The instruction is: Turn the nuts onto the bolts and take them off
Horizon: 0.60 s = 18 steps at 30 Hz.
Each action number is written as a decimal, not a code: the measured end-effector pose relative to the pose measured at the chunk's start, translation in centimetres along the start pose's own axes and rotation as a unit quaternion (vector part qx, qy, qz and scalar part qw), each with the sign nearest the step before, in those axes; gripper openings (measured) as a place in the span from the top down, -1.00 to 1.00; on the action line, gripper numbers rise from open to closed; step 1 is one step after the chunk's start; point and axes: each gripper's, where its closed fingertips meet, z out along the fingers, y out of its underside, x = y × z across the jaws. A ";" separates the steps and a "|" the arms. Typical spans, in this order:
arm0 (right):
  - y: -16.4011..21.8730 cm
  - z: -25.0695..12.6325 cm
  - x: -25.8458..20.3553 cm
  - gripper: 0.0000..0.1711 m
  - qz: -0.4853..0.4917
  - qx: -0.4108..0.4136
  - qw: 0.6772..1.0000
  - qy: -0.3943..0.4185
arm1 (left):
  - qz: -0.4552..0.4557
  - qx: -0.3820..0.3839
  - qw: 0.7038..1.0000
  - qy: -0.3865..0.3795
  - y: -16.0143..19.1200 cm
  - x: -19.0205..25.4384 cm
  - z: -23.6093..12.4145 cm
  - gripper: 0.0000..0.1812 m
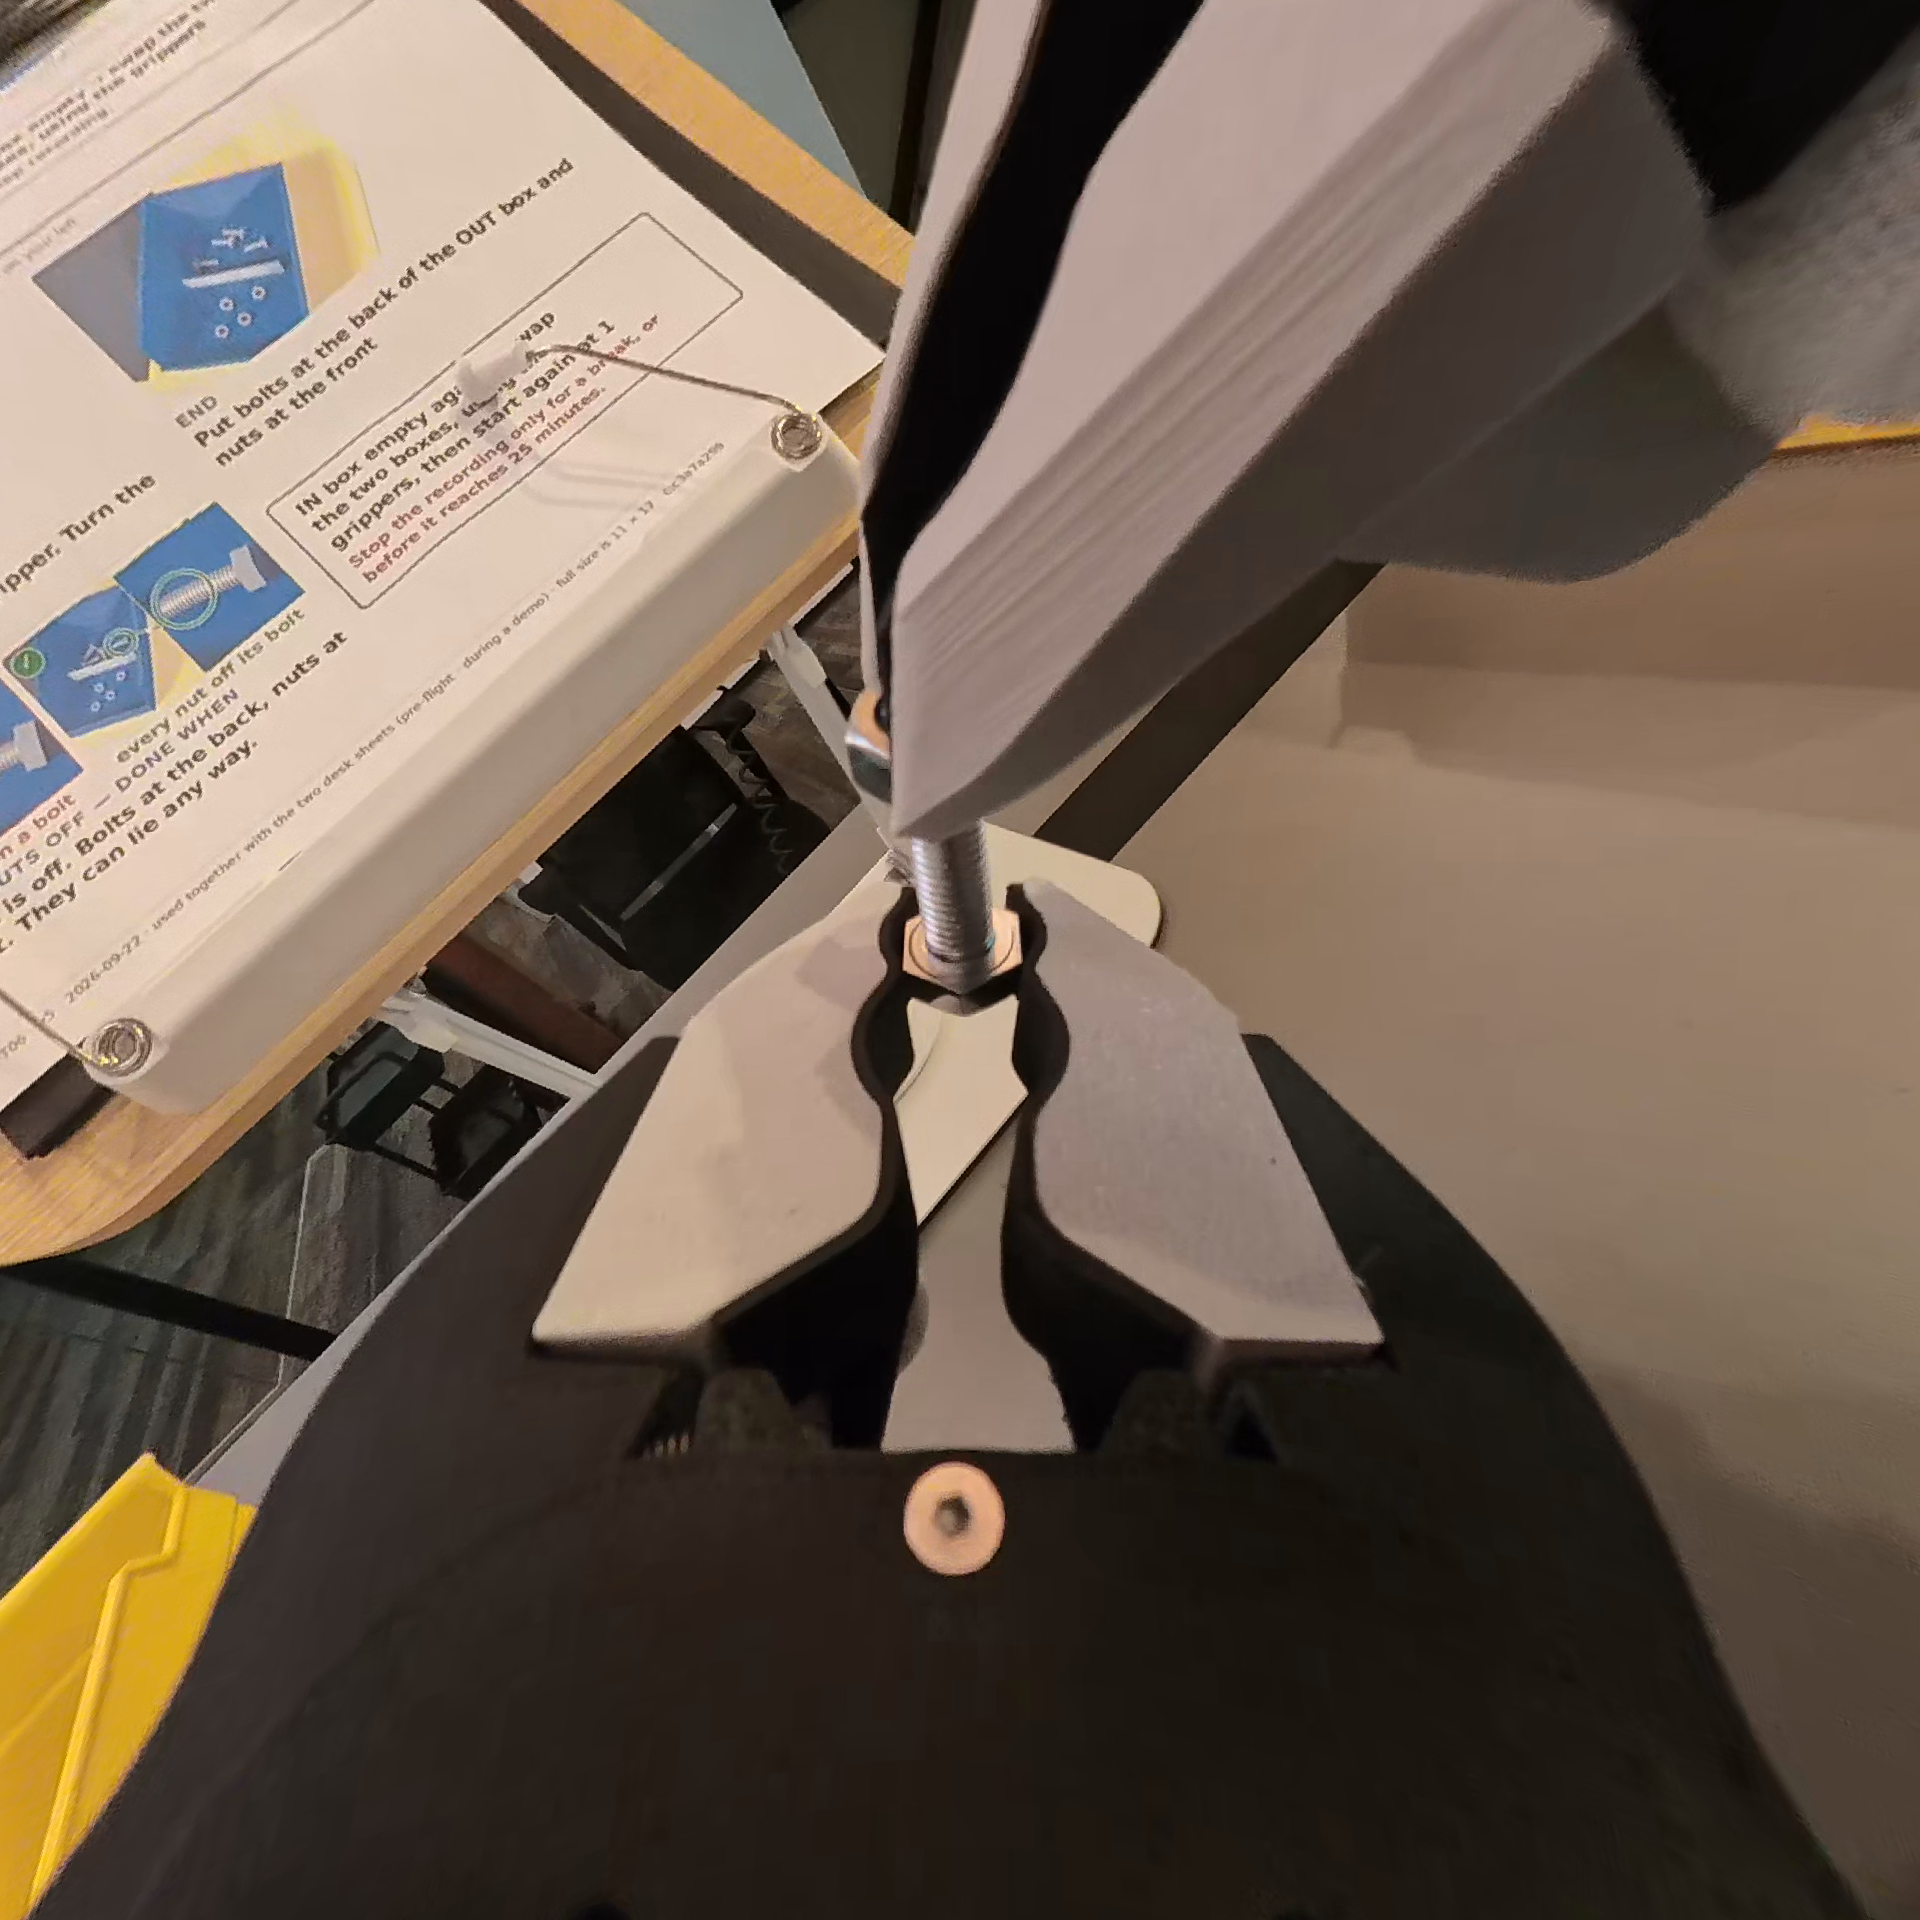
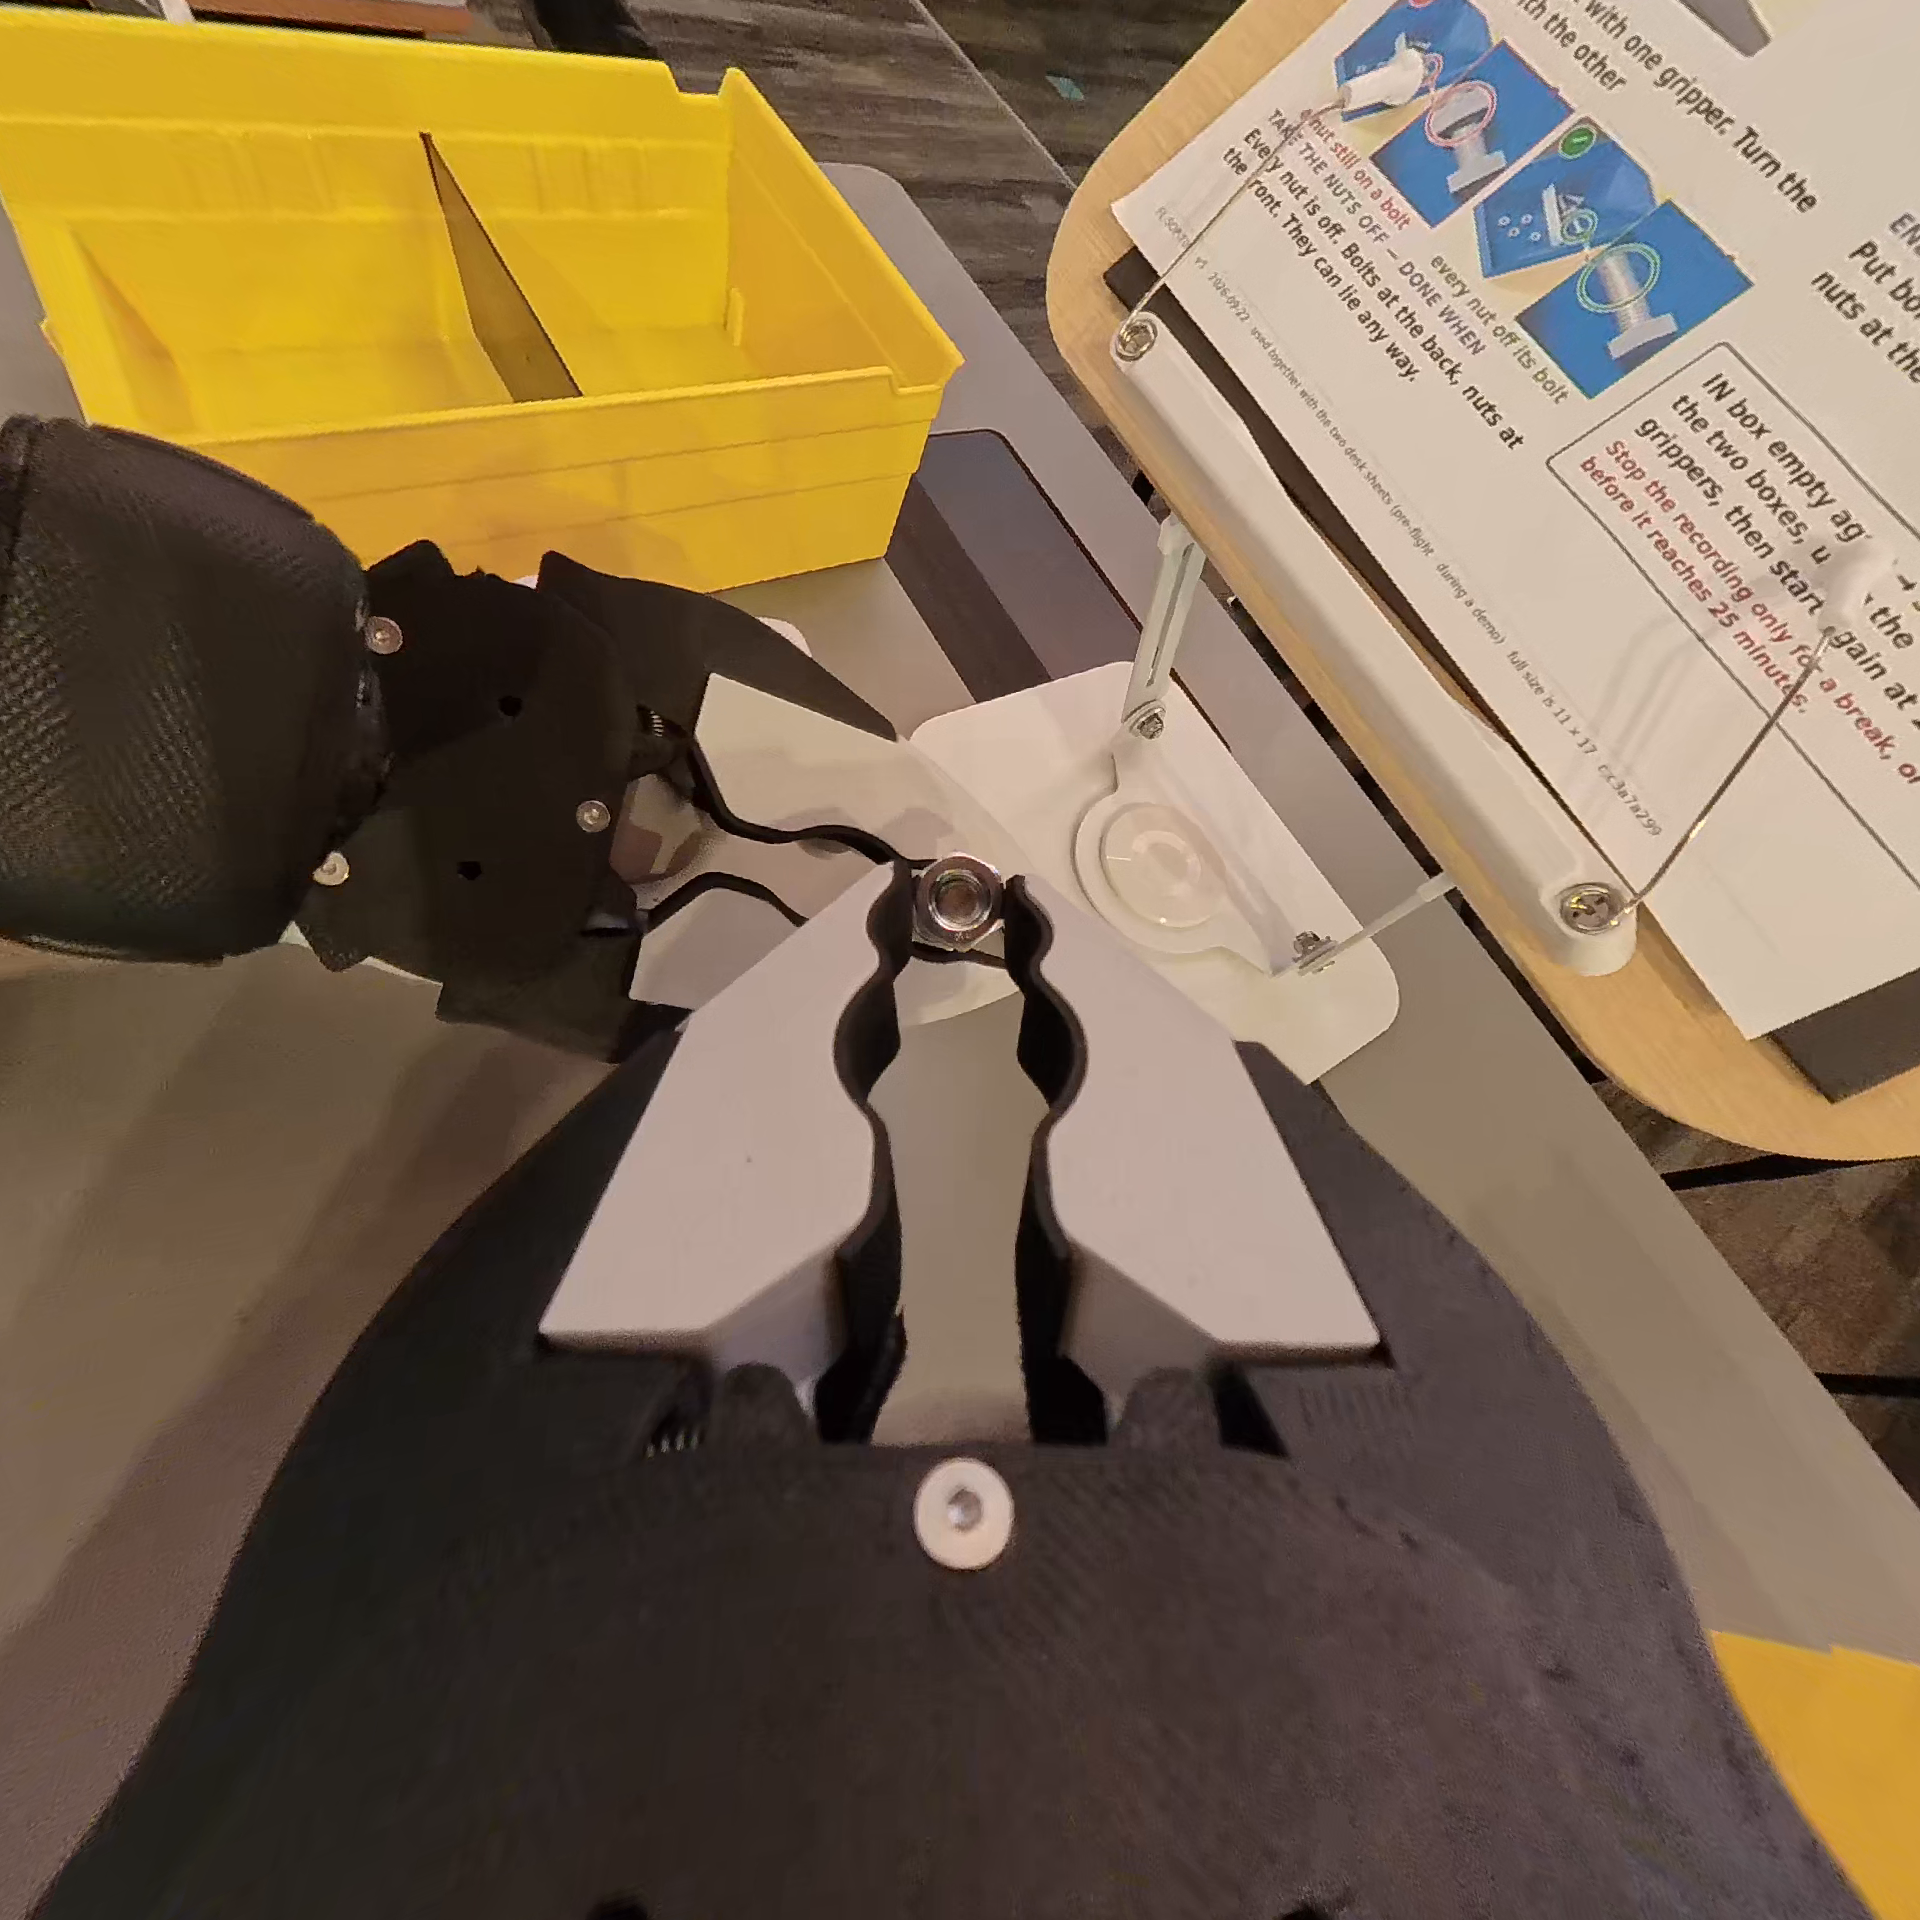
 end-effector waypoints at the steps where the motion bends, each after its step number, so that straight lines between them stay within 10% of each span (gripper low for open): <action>1: 0.0 0.1 0.0 0.82 0.006 0.001 1.000 0.000 | -0.001 -0.002 1.000 -0.001 0.1 0.0 0.0 0.83; 18: -0.2 0.4 0.0 0.81 0.005 0.006 1.000 0.005 | -0.008 -0.005 1.000 0.002 0.2 -0.1 0.1 0.83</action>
